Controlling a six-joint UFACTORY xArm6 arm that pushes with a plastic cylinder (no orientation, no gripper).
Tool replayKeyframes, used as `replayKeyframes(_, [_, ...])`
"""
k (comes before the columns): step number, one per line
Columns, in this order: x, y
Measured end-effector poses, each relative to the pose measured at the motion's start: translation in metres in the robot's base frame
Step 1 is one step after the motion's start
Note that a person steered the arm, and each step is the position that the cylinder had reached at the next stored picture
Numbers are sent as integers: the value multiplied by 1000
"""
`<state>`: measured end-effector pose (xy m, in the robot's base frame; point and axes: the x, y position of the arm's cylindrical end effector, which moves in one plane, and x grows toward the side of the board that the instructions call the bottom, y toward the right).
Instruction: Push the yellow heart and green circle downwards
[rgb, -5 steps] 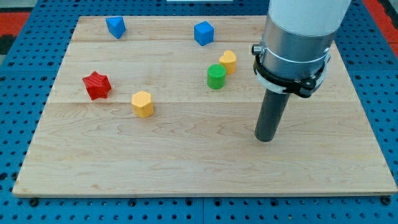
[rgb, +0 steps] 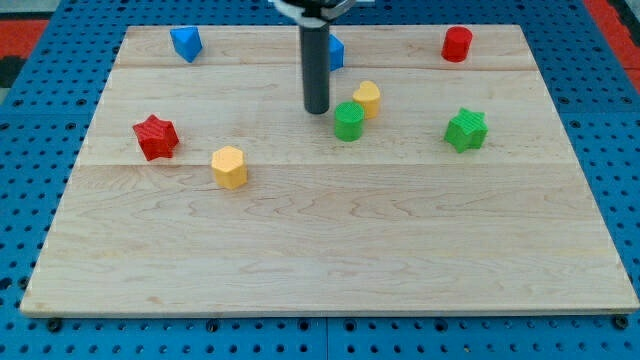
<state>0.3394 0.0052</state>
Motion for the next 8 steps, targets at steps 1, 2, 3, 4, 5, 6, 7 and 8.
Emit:
replayKeyframes(1, [-30,4])
replayKeyframes(2, [-54,-4])
replayKeyframes(3, [-53,60])
replayKeyframes(4, [-17,80])
replayKeyframes(5, [4,70])
replayKeyframes(6, [-53,76])
replayKeyframes(7, [-42,56])
replayKeyframes(8, [6,30])
